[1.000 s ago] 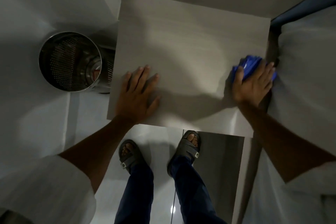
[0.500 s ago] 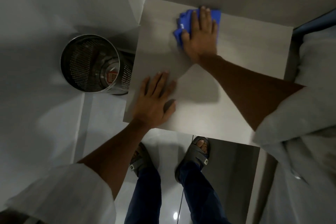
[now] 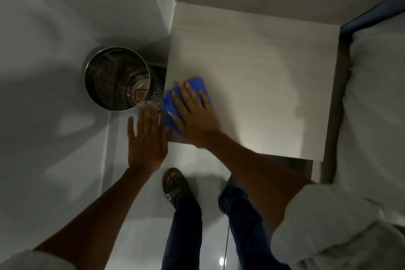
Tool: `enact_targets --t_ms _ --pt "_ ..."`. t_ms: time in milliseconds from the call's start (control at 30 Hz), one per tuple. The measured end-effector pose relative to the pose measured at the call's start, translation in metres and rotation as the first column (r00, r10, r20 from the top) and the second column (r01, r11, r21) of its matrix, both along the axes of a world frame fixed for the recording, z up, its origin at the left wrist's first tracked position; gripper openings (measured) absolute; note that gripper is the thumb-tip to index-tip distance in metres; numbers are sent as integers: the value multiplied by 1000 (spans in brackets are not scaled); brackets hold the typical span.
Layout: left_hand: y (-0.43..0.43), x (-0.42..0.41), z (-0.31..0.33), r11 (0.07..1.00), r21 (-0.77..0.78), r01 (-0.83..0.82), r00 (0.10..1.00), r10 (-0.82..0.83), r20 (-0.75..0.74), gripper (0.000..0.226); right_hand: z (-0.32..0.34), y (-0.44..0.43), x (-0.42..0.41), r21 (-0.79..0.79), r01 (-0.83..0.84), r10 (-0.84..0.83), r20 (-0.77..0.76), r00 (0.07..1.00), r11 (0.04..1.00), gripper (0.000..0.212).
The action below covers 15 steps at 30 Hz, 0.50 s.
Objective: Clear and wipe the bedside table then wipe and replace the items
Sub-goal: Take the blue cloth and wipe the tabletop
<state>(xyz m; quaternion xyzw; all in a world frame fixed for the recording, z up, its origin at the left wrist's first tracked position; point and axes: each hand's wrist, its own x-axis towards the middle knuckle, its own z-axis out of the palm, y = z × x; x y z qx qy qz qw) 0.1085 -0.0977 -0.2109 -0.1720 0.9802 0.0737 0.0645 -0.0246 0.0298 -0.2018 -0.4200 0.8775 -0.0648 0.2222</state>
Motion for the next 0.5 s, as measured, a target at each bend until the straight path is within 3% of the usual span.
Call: enact_targets --t_ms 67,133,200,267,367,433,500 --pt "1 -1 4 985 55 164 986 -166 24 59 3 31 21 0 58 -58 18 998 998 63" --pt "6 -3 6 960 68 273 959 -277 59 61 6 73 28 24 253 -253 7 967 967 62" --pt "14 -8 5 946 72 317 939 -323 114 64 9 124 25 98 468 -466 -52 884 878 63" --pt "25 -11 5 943 106 315 932 -328 154 68 16 171 19 130 644 -640 -72 765 754 66" --pt "39 -13 11 962 165 218 953 -246 175 72 24 190 14 155 773 -780 -22 626 616 67" --pt "51 -15 18 973 190 129 965 -167 201 73 28 180 8 141 817 -829 66 556 559 63" --pt "66 -24 32 970 222 94 974 -136 181 69 40 177 1 52 821 -818 146 557 568 55"
